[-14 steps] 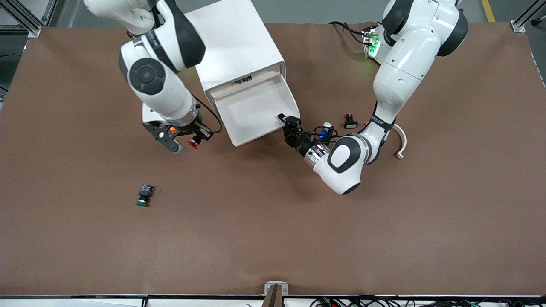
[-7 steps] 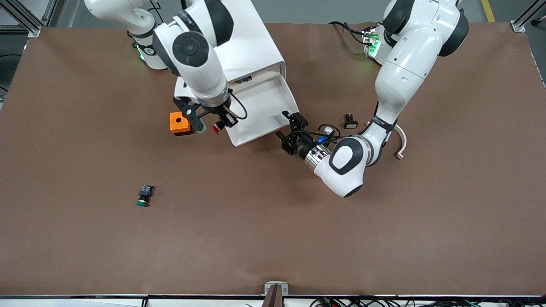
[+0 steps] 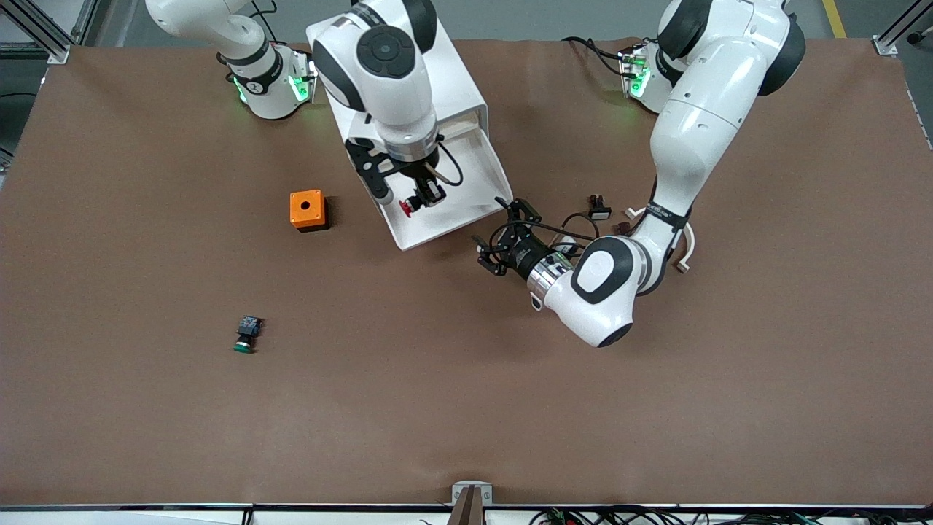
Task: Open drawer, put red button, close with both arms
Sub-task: 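Carry the red button with the right gripper and lower it into the drawer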
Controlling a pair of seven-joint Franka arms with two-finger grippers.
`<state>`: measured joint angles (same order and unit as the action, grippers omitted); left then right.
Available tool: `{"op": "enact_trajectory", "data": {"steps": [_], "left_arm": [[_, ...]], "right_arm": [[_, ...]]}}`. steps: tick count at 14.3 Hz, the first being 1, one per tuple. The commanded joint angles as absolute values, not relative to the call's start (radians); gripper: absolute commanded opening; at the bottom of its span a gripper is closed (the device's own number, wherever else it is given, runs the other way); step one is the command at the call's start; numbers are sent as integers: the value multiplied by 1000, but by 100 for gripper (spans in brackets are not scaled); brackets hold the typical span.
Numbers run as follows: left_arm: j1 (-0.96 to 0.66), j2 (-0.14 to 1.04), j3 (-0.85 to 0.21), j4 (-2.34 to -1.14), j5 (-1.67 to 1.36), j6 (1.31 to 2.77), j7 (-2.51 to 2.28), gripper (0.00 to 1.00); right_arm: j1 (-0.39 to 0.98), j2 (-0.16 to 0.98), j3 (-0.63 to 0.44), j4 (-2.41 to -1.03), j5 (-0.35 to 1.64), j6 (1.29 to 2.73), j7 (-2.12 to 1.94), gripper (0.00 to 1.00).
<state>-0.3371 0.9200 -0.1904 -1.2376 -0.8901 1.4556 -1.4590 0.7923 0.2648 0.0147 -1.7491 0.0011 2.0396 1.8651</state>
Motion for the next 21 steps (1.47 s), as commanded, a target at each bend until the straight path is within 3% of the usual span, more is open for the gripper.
{"op": "enact_trajectory", "data": {"steps": [1,7,8,9,11,21], "left_arm": [[-347,856,-180,-1227,-786,1462,-1282,100],[-405,750,-196,-1232,-442,1710,-1152,100],[-425,733,-195,-1233,-389,1753,-1152,100],[-437,729,-195,-1233,-338,1793,-1152,100],[-454,724,-195,-1233,-253,1863,-1152,100],[-526,729,-192,-1238,-32,1925,-1169,100]], "right_arm": [[830,320,3,-1732,-46,2081,1946,0],[856,383,3,-1729,-69,2155,2029,0],[856,383,3,-1729,-68,2155,2036,29],[856,383,3,-1729,-69,2155,2049,68],[856,382,3,-1729,-71,2151,2052,100],[684,324,-2,-1652,-68,2022,1659,100]]}}
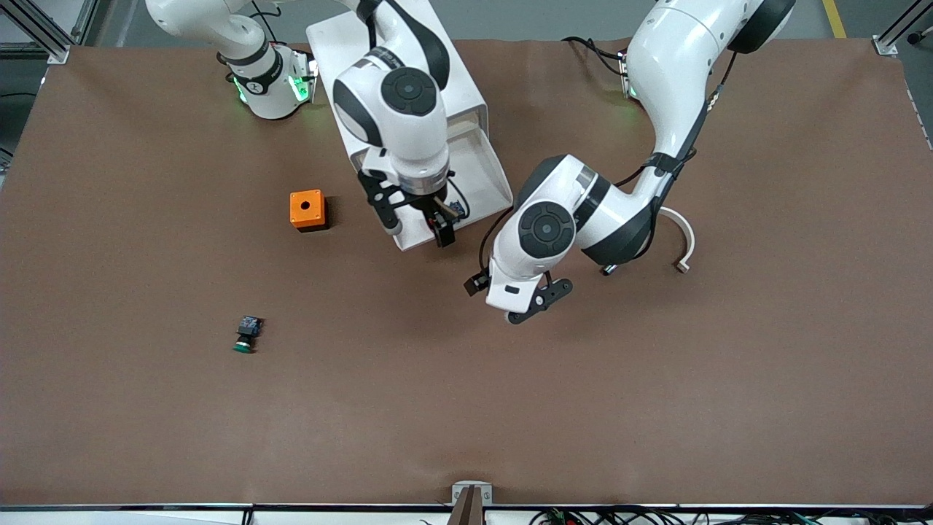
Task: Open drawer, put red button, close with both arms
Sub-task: 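Carry the red button with the right gripper and lower it into the drawer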
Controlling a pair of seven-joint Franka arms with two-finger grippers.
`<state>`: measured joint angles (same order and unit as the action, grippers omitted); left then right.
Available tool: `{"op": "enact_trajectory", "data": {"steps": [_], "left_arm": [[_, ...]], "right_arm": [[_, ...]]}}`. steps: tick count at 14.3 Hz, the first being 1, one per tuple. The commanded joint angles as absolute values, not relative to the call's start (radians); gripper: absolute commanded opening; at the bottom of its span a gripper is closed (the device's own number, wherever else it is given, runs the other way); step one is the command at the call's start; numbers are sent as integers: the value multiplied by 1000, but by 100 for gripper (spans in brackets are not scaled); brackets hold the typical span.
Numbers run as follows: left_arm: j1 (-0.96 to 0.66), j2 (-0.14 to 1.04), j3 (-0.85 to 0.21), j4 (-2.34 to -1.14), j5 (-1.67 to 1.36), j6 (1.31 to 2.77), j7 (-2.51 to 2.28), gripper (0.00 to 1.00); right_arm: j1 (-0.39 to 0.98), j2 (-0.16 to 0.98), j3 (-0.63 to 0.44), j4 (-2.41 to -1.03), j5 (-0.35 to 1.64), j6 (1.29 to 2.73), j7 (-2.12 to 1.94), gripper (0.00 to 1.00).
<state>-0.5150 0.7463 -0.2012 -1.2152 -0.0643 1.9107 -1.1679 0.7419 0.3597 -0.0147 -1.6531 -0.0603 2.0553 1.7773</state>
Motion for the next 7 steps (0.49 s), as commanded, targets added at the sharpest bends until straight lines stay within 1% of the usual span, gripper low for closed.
{"op": "enact_trajectory", "data": {"steps": [1,7], "left_arm": [[-534,727,-192,-1239,-16,1925,-1169,100],[-557,732,-190,-1241,15,1942,-1173,100]], "right_arm": [[651,312,-2,-1652,-63,2020,1576,100],[473,265,0,-1654,-15,1991,1151,100]]}}
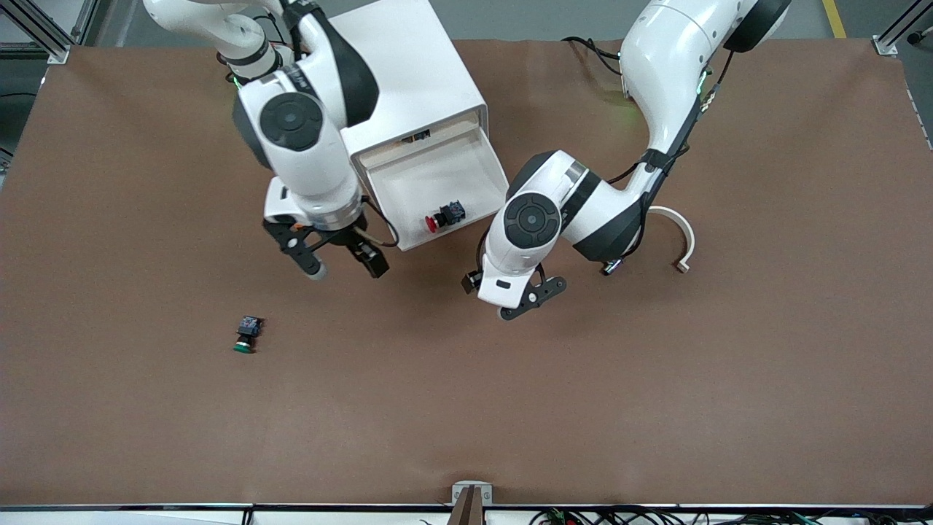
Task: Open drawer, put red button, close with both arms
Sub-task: 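Carry the red button with the right gripper and lower it into the drawer, then open the right gripper and withdraw it from the drawer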
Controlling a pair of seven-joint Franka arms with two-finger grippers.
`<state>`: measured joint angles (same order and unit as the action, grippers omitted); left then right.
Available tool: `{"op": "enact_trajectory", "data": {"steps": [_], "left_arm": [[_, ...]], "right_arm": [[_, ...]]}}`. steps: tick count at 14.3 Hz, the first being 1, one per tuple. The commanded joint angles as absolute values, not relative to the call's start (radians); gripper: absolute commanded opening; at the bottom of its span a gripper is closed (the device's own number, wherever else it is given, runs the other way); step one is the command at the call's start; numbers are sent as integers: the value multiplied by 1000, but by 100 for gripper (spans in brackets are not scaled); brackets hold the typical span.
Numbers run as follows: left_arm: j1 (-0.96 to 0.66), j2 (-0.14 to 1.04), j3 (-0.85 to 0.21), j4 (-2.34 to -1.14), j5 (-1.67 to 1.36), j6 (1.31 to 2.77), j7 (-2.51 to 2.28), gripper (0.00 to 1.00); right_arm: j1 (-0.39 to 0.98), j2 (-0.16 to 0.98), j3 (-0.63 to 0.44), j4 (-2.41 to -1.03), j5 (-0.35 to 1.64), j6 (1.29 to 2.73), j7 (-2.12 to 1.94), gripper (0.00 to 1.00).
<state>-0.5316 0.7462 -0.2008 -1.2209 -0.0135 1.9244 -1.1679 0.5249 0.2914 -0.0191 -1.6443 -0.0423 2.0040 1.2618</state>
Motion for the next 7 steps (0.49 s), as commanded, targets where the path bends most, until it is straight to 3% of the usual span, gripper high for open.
{"op": "enact_trajectory", "data": {"steps": [1,7], "left_arm": [[-558,732,-189,-1241,21,1953,-1175,100],[-618,729,-190,-1272,51,1976,-1186,100]], "right_arm": [[451,258,-2,-1655,-14,1987,1072,100],[264,212,-2,-1658,-6,1924,674,100]]}}
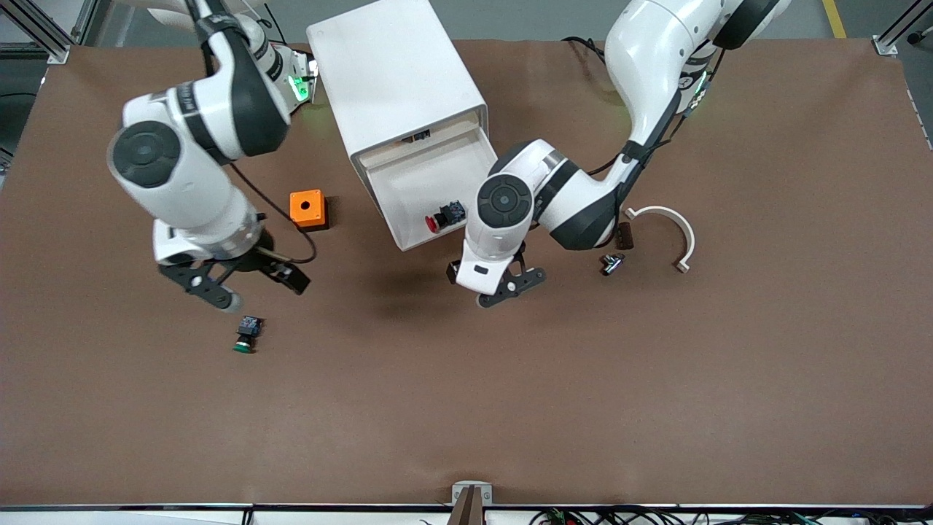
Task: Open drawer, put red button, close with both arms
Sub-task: 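Open the right gripper and withdraw it from the drawer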
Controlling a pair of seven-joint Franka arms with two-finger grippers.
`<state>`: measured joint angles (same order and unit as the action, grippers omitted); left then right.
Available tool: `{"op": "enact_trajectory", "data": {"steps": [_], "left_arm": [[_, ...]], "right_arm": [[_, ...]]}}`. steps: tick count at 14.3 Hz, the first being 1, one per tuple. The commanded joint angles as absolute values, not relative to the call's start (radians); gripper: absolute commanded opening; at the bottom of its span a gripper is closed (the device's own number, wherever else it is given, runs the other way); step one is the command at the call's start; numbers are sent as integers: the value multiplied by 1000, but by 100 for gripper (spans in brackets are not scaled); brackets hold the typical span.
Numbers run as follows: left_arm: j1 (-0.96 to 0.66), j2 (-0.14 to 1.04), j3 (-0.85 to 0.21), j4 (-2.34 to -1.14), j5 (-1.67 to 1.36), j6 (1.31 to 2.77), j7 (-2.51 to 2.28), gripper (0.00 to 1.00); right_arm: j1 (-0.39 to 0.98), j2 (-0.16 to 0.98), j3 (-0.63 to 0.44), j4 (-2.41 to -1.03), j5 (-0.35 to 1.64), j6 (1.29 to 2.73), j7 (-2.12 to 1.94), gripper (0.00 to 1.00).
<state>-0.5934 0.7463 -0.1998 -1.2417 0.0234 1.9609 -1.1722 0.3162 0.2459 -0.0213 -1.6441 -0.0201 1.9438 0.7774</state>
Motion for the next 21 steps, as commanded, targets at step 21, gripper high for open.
{"op": "enact_trajectory", "data": {"steps": [21], "left_arm": [[-712,733,-259,-1345,-311,1960,-1341,100]], "right_arm": [[66,-46,-3,-1663,-12,1672,160,100]]}}
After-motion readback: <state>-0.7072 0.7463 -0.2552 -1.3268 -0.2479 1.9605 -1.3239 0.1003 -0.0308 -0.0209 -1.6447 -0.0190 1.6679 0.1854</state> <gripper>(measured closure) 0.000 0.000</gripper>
